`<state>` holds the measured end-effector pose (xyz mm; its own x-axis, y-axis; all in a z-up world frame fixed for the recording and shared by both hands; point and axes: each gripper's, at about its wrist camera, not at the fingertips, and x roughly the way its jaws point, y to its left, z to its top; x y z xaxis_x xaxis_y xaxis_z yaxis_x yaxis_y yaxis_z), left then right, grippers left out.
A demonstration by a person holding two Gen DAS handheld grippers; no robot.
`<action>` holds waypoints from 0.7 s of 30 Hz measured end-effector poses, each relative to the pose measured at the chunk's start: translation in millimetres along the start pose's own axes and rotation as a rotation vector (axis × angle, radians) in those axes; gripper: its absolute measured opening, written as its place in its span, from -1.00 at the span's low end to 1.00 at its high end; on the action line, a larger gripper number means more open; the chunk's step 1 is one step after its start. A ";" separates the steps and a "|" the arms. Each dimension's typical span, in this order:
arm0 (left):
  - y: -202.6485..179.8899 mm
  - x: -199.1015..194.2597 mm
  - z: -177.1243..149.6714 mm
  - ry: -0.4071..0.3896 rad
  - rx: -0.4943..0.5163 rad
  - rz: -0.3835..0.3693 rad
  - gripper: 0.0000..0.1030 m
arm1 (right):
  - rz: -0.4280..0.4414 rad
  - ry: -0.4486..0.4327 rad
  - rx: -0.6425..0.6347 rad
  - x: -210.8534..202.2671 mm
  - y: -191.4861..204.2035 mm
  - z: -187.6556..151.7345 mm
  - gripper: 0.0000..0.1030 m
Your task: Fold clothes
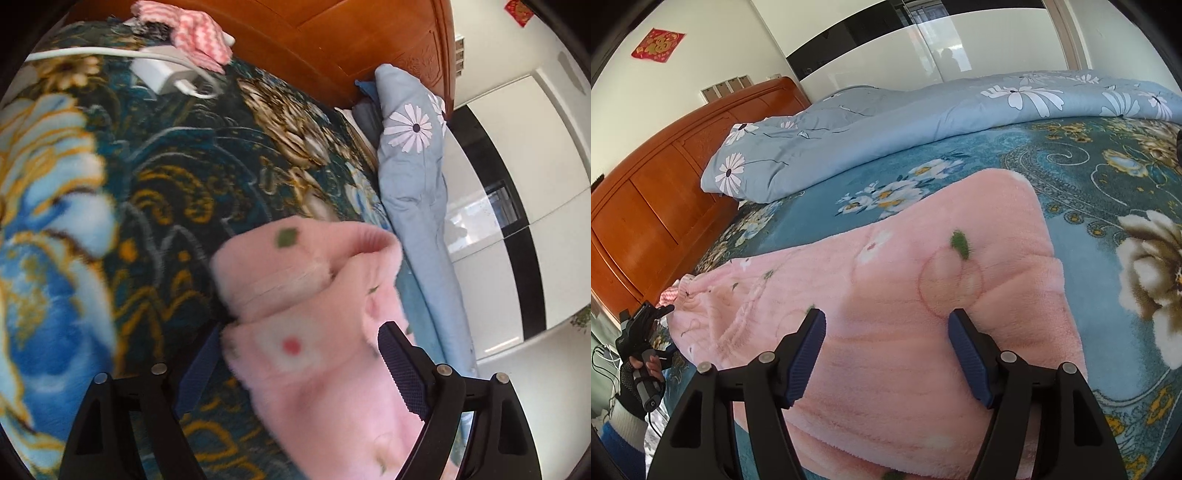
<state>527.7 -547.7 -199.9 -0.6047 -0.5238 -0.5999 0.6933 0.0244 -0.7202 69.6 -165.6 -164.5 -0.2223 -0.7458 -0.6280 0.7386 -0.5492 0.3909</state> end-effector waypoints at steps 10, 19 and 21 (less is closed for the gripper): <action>-39.3 -12.8 -4.2 -0.001 0.106 0.104 -0.48 | -0.014 -0.016 0.004 -7.1 -1.2 5.7 0.37; -218.8 -65.7 -96.7 0.002 0.586 -0.167 -0.49 | 0.009 -0.078 0.067 -27.8 -22.9 12.4 0.37; -256.9 -71.9 -130.2 0.024 0.678 -0.238 -0.49 | 0.024 -0.096 0.112 -34.6 -34.0 14.5 0.37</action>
<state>342.0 -405.4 -17.1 -0.7731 -0.4301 -0.4662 0.6274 -0.6265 -0.4624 42.9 -126.7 -146.3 -0.2694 -0.7889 -0.5524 0.6701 -0.5655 0.4808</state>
